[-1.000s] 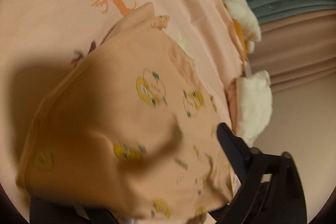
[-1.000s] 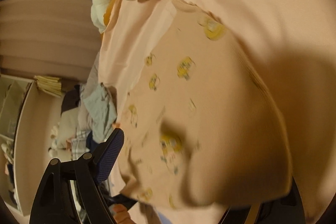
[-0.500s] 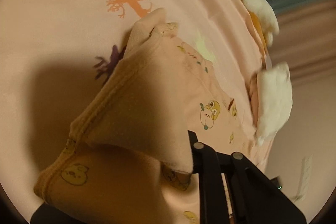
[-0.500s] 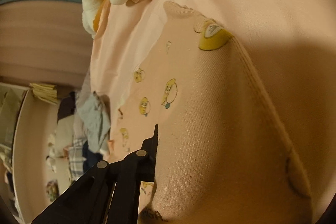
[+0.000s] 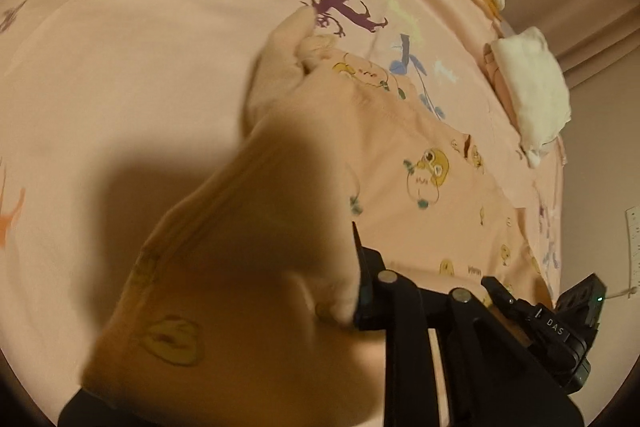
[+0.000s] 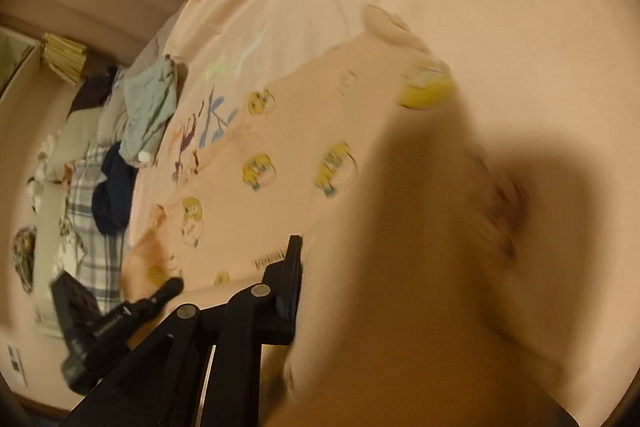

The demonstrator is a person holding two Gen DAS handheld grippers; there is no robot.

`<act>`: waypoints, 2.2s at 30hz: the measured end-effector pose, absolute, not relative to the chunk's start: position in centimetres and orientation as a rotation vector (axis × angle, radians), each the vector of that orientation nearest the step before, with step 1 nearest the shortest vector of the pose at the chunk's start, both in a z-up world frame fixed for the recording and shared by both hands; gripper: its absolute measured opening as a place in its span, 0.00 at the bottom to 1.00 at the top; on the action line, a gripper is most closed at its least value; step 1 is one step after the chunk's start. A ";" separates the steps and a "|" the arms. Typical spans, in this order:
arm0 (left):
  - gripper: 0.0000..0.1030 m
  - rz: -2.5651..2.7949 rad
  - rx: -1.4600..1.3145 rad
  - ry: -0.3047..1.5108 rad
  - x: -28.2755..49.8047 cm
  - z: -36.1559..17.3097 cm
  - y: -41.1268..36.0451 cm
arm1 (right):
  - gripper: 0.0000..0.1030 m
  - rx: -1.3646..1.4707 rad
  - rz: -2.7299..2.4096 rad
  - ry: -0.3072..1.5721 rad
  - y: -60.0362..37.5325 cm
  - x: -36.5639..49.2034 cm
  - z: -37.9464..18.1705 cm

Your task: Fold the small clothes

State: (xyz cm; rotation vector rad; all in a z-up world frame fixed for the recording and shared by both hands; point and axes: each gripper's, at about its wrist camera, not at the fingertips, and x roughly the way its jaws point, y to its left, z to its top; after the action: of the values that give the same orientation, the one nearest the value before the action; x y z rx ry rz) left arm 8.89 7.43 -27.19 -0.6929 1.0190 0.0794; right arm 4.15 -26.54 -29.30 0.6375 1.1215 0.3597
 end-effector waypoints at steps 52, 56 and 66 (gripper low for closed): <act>0.73 -0.036 -0.642 1.179 1.0 -25.7 2.5 | 0.62 0.909 0.277 0.998 -31.0 1.3 -31.2; 0.73 -0.077 -0.783 1.180 0.5 -26.3 4.7 | 0.62 0.832 0.264 0.983 -31.0 0.7 -30.4; 0.67 0.075 -1.024 1.051 -0.2 -26.5 11.4 | 0.33 0.789 0.206 0.949 -31.6 0.8 -30.7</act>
State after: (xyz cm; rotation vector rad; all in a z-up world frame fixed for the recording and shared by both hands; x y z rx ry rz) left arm -0.24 11.40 -26.49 -1.0240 1.0513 0.0753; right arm 0.84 -31.60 -30.73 0.7886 0.9491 0.2057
